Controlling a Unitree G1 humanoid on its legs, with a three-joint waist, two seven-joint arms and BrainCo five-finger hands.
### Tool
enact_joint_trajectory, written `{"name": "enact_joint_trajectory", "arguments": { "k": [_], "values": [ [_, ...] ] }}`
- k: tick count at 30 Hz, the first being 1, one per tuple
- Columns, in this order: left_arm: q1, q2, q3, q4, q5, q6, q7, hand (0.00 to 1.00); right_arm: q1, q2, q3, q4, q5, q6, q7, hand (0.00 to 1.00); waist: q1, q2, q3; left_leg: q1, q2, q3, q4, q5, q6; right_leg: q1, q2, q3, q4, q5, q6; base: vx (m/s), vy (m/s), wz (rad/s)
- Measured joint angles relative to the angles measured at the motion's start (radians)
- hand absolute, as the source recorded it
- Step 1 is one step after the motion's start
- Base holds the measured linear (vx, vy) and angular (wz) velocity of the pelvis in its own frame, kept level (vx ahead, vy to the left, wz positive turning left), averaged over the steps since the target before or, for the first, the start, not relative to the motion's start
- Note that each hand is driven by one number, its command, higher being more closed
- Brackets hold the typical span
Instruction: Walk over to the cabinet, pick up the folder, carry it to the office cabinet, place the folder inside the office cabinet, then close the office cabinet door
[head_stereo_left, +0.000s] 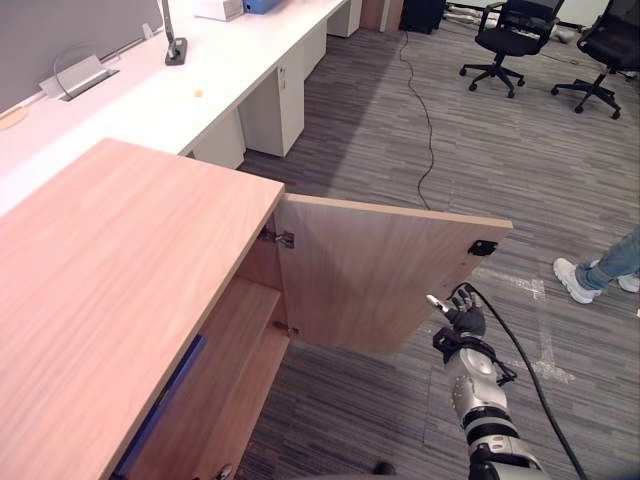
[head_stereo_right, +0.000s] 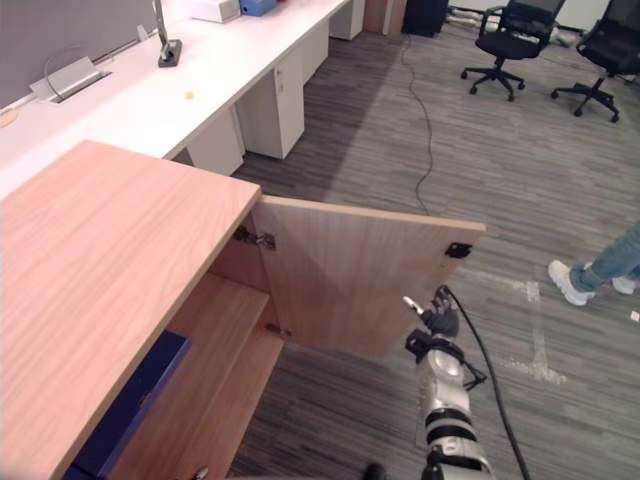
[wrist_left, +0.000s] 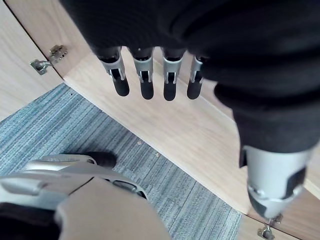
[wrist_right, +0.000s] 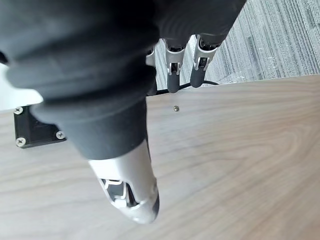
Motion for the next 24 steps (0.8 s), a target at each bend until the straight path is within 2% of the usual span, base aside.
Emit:
{"name": "enact_joint_trajectory", "arguments": {
  "k": [5, 10, 15, 17, 18, 19, 21, 24],
  "values": [
    [0.001, 0.01, 0.01, -0.004, 0.016, 0.004, 0.0, 0.0, -0.003, -0.004, -0.001, 0.0, 0.001, -0.006, -0.023, 0.0, -0.003, -0.004, -0.009, 0.007, -0.005, -0.027, -0.005, 0.0, 0.0, 0.021, -0.005, -0.023, 0.0, 0.001, -0.001, 0.03, -0.001, 0.16],
    [0.005, 0.014, 0.085, -0.004, 0.024, 0.017, 0.005, 0.0, -0.031, -0.004, -0.017, 0.001, 0.002, -0.006, -0.061, 0.0, -0.017, -0.004, -0.011, -0.002, -0.006, -0.045, -0.004, 0.0, 0.0, 0.023, -0.007, -0.046, 0.0, 0.004, -0.004, 0.02, -0.008, 0.11],
    [0.007, 0.014, 0.112, 0.004, 0.024, 0.03, 0.006, 0.0, -0.034, -0.004, -0.03, 0.001, 0.003, -0.006, -0.096, 0.0, -0.024, -0.006, -0.025, -0.011, -0.017, -0.046, 0.023, 0.001, -0.001, 0.026, -0.023, -0.051, 0.0, 0.008, -0.009, 0.0, 0.006, 0.01],
    [0.006, 0.014, 0.121, 0.003, 0.024, 0.03, 0.007, 0.0, -0.034, -0.003, -0.059, 0.001, 0.003, -0.006, -0.106, 0.0, -0.024, -0.01, -0.029, -0.048, -0.029, -0.049, 0.105, 0.001, -0.001, 0.03, -0.045, -0.053, 0.001, 0.021, -0.017, 0.01, 0.072, 0.05],
    [0.004, 0.016, 0.13, 0.004, 0.024, 0.03, 0.008, 0.0, -0.034, 0.002, -0.073, 0.0, 0.004, -0.006, -0.112, 0.0, -0.022, -0.036, -0.017, -0.098, -0.036, -0.049, 0.184, -0.021, -0.005, 0.033, -0.073, -0.053, 0.008, 0.028, -0.021, -0.05, 0.108, 0.23],
    [0.015, 0.011, 0.141, 0.005, 0.024, 0.032, 0.012, 0.0, -0.036, -0.012, -0.107, -0.002, 0.006, -0.006, -0.128, 0.0, -0.033, -0.005, -0.035, -0.085, -0.009, -0.051, -0.021, 0.055, 0.017, 0.034, -0.06, -0.062, 0.01, 0.028, -0.018, -0.05, 0.085, 0.21],
    [0.029, 0.026, 0.138, -0.005, 0.024, 0.032, 0.021, 0.0, -0.037, 0.0, -0.128, -0.003, 0.014, -0.003, -0.139, 0.0, -0.025, -0.022, -0.039, -0.069, -0.028, -0.042, -0.034, 0.073, 0.007, 0.027, -0.072, -0.072, 0.018, 0.026, -0.014, 0.01, 0.033, 0.0],
    [0.039, 0.051, 0.138, -0.006, 0.023, 0.038, 0.026, 0.0, -0.038, 0.01, -0.168, -0.014, 0.04, -0.003, -0.166, 0.0, -0.027, -0.031, -0.039, -0.068, -0.019, -0.051, -0.034, 0.074, 0.008, 0.025, -0.066, -0.072, 0.041, 0.026, -0.014, 0.02, 0.013, 0.06]
  ]
}}
